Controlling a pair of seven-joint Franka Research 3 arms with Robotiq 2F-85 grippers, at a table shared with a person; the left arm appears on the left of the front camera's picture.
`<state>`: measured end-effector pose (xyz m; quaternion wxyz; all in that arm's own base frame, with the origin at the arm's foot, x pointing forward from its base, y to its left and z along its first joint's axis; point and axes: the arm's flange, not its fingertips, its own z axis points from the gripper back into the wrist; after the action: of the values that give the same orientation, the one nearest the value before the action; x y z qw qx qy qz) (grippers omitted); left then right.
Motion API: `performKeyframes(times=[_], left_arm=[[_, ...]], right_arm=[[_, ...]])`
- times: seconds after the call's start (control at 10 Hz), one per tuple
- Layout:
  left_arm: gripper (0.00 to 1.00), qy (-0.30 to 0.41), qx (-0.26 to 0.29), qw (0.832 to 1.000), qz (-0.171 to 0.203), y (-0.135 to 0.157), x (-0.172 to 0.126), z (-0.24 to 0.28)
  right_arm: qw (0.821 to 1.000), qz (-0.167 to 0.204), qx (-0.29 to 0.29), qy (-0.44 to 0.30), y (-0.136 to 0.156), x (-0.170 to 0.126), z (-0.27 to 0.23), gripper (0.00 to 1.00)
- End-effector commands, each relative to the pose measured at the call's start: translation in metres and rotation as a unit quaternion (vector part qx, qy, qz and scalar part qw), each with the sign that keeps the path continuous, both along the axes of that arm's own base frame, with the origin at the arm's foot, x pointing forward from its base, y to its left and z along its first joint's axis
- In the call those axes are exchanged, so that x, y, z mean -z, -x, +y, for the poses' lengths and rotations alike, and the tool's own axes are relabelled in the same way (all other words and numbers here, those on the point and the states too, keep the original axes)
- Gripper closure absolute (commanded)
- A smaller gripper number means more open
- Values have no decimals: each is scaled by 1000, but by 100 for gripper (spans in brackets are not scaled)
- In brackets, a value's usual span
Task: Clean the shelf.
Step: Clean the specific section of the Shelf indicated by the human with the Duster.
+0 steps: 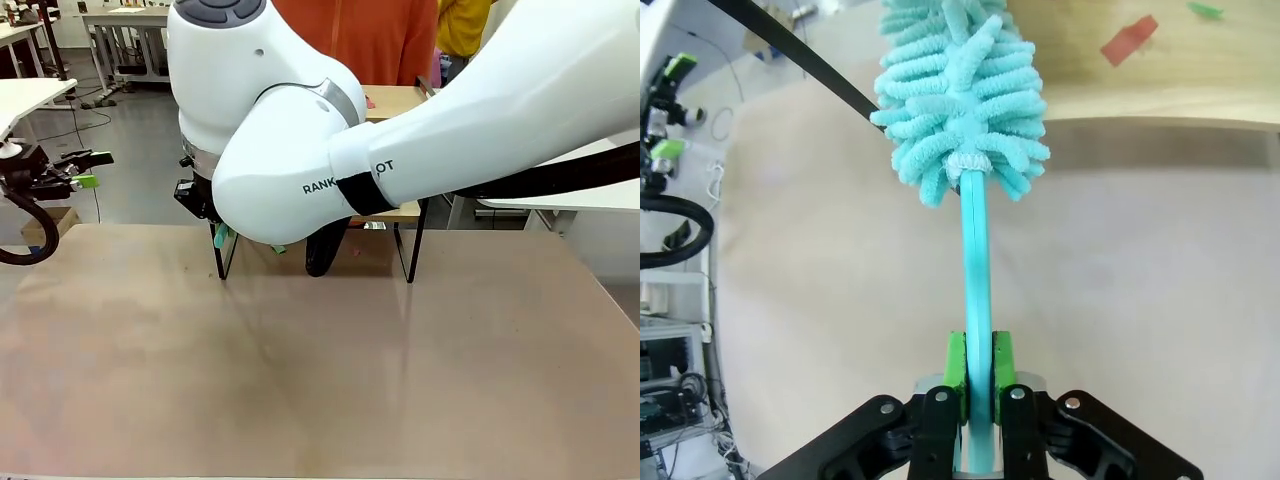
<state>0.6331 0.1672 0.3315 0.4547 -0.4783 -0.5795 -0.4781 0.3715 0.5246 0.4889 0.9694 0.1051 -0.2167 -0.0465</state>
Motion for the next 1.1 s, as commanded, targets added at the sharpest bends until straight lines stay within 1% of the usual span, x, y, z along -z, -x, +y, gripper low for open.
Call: performKeyframes(times=[0.0, 0.4, 0.5, 0.7, 0.9, 1.0], left_arm=[[0, -3, -1, 1000, -8, 1, -3, -1], [0, -3, -1, 1000, -8, 1, -3, -1], [0, -3, -1, 1000, -8, 1, -3, -1], [0, -3, -1, 1000, -8, 1, -3, -1], [0, -3, -1, 1000, -8, 1, -3, -1], [0, -3, -1, 1000, -8, 1, -3, -1]], right_arm=[[1000, -9, 1, -3, -1, -1, 0, 87], [1000, -9, 1, -3, -1, -1, 0, 87], [1000, -1, 1, 0, -1, 0, -1, 87], [1000, 9, 20, 3, -18, 0, -17, 87], [999, 22, 24, 24, -31, 3, -28, 87], [999, 22, 30, 29, -34, 3, -34, 87]])
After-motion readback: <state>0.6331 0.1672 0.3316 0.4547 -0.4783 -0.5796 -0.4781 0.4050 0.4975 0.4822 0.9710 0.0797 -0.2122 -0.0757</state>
